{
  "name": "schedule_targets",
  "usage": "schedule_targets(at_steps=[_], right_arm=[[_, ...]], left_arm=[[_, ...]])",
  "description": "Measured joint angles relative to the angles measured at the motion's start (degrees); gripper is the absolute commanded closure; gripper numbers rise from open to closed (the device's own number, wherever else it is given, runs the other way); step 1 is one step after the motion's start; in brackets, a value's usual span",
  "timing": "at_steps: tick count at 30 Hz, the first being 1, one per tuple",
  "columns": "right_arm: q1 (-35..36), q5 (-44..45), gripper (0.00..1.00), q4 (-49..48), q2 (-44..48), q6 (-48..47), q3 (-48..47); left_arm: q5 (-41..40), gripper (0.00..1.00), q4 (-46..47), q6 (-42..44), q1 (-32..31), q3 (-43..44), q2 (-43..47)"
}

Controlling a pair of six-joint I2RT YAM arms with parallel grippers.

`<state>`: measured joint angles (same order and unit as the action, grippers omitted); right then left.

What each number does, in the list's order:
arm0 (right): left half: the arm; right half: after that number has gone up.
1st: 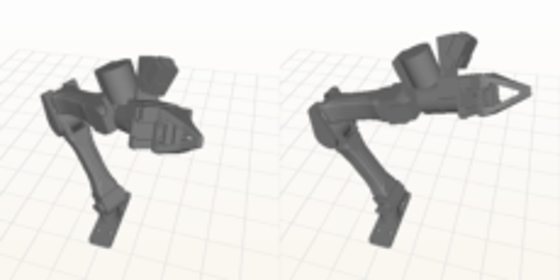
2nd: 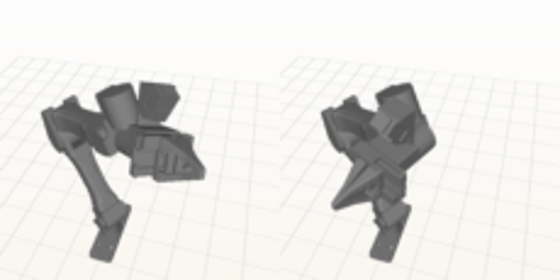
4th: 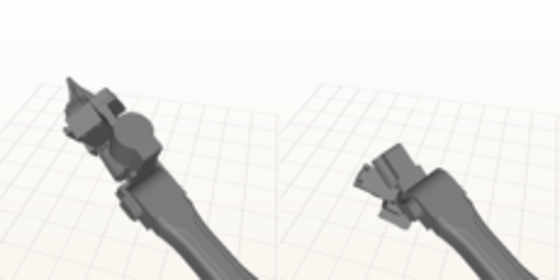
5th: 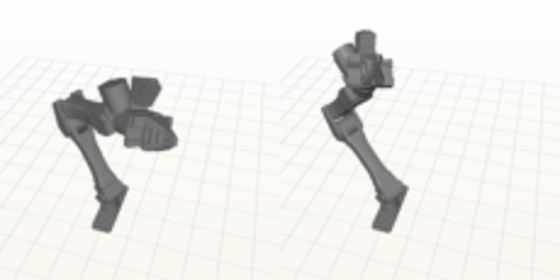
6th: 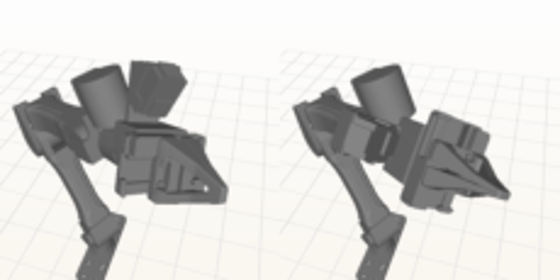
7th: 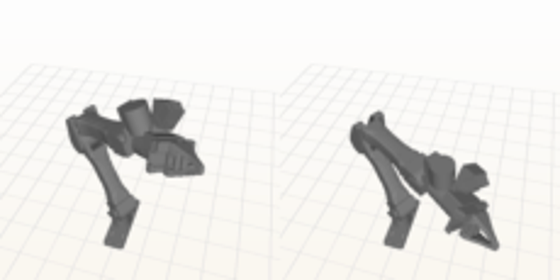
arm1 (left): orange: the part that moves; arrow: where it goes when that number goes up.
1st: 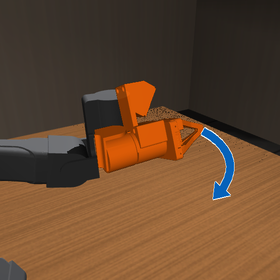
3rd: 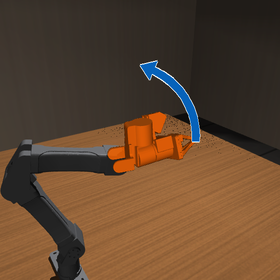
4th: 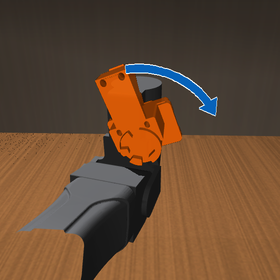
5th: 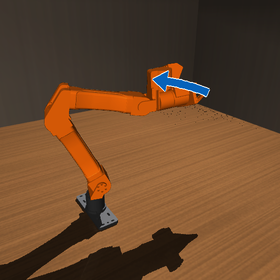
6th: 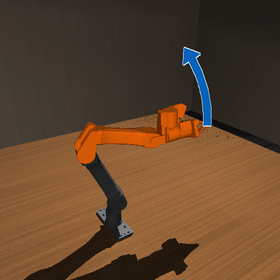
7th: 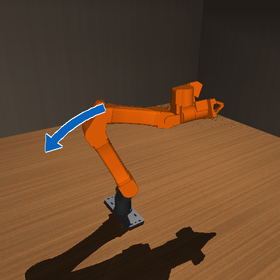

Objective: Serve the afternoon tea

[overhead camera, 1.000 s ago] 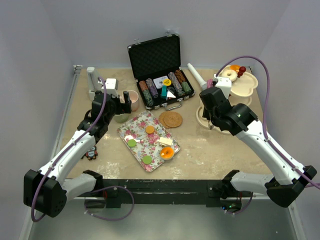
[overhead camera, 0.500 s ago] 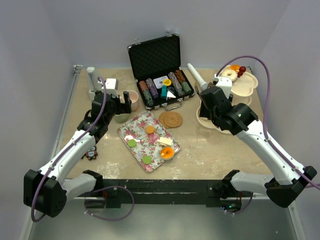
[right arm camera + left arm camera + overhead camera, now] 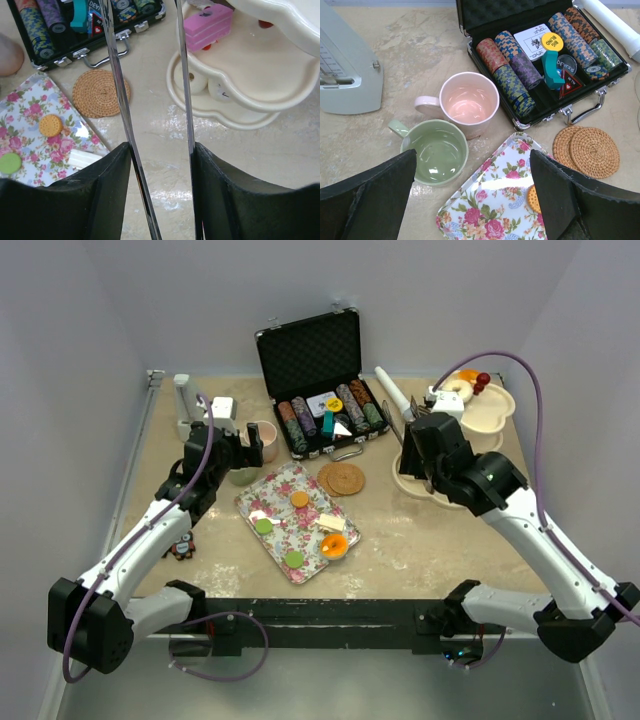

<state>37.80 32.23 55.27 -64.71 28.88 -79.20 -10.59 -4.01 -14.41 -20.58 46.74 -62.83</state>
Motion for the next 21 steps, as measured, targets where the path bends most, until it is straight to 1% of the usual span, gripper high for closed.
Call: schedule_targets(at_steps=[6, 11, 14, 18, 21], right_arm=[[0.0, -5.7, 0.53, -2.7, -0.5, -2.7, 1.0], [0.4, -14.8, 0.55, -6.3, -0.3, -3.6, 3.1], [3.7, -17.2, 0.55, -7.6, -0.2, -2.5, 6.9], [13.0, -19.1, 0.52, -8.2, -2.2, 0.5, 11.9], [17.2, -20.2, 0.49, -8.1, -4.0, 2.2, 14.3]], left_arm=[[0.0, 0.00, 0.0, 0.0, 0.0, 0.0, -0.1], [0.0, 0.00, 0.0, 0.0, 0.0, 0.0, -0.1], [0.0, 0.00, 0.0, 0.0, 0.0, 0.0, -0.1], [0.0, 0.00, 0.0, 0.0, 0.0, 0.0, -0.2], [0.0, 0.00, 0.0, 0.0, 0.0, 0.0, -0.4]])
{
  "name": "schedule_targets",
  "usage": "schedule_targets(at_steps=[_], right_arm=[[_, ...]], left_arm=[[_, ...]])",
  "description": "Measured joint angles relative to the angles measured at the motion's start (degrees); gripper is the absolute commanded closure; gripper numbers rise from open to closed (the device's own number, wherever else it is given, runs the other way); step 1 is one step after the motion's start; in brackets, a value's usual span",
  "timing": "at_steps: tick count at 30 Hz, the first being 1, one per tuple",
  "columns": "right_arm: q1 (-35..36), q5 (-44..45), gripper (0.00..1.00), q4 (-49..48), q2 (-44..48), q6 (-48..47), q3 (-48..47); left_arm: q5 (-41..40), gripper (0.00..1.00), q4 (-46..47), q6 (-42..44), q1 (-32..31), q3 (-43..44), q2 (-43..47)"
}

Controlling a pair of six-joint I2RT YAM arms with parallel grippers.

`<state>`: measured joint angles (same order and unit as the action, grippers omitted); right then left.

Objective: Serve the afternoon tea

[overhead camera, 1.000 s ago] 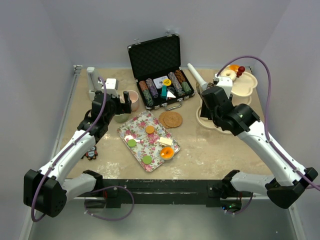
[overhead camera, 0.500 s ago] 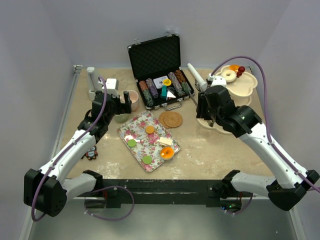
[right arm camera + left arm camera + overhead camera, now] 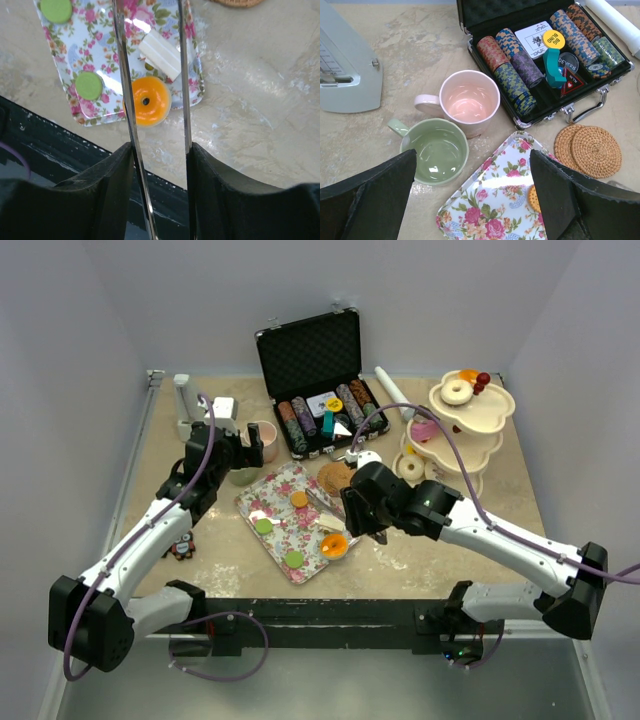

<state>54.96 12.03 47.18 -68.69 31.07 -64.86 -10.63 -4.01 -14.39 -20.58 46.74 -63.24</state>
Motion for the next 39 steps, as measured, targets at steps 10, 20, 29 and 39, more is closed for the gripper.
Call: schedule_targets(at_steps=[10, 20, 29, 39], right_arm=[[2.5, -1.0, 0.48, 2.2, -0.6, 1.3, 1.6], [7.7, -1.2, 0.49, 3.8, -0.6, 2.6, 2.7], [9.1, 0.9, 0.55, 4.4, -4.0, 3.3, 2.8], [11.6, 4.2, 0.68, 5.6, -6.4, 4.6, 2.8]], left_arm=[[0.0, 0.00, 0.0, 0.0, 0.0, 0.0, -0.5], [0.0, 0.00, 0.0, 0.0, 0.0, 0.0, -1.0], [0.0, 0.00, 0.0, 0.0, 0.0, 0.0, -1.0], [0.0, 0.00, 0.0, 0.0, 0.0, 0.0, -1.0]])
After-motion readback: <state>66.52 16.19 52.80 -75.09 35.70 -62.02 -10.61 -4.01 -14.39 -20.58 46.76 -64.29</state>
